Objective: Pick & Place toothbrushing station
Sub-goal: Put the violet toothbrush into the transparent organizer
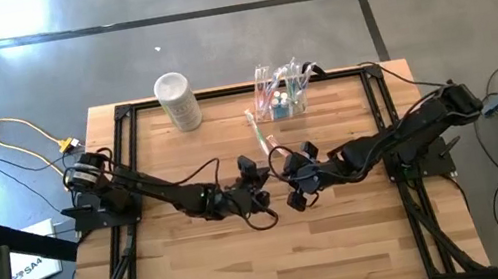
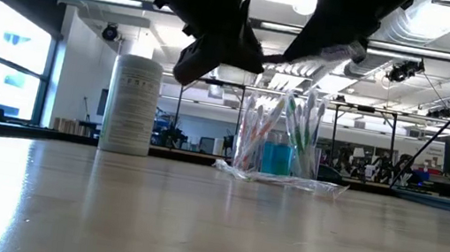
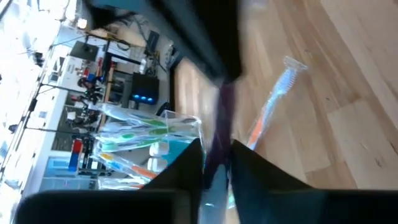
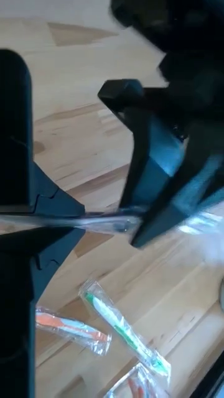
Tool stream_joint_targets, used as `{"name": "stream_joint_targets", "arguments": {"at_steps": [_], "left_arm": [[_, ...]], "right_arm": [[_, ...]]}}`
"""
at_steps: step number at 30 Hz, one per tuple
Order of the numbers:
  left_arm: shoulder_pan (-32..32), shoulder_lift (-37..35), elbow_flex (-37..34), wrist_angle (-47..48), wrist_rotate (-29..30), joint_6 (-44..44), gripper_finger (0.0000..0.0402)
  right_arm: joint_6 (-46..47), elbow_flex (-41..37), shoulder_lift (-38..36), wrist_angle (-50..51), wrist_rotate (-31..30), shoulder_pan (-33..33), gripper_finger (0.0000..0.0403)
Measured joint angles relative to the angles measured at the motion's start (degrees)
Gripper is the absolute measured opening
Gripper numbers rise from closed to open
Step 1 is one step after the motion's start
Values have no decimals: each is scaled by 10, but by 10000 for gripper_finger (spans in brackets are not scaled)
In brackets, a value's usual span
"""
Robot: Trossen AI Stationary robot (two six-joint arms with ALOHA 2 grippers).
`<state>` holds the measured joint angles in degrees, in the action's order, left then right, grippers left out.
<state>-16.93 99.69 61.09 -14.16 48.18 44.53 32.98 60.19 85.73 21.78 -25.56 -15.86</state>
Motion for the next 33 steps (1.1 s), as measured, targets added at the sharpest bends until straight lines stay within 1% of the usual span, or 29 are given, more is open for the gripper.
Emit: {"name": "stream_joint_targets", "arguments": {"at_steps": [2,5,7,13,17,22,25,31,33], "left_arm": [[0,1,0,10,-2,-1,34],[0,1,0,17,-5,-12,31],[0,0,0,19,1,-21,20],[0,0,0,37,2,-33,19],[0,0,0,48,2,-50,19],[-3,-1,0,57,2,-58,19],[-4,-5,0,90,1,-61,19],[2,-55,0,214,-2,-157,19],[6,-81,0,245,-30,-188,19]], "right_arm": [[0,0,0,-3,1,0,9],[1,0,0,-3,0,0,31],[2,0,0,1,1,0,51],[-33,-1,-10,1,4,0,115],[-35,-1,-45,0,3,0,139],[-43,-1,-96,17,1,-5,140],[-41,0,-130,45,2,-15,133],[-6,0,-173,97,-1,-48,115],[5,0,-176,110,-13,-62,108]]}}
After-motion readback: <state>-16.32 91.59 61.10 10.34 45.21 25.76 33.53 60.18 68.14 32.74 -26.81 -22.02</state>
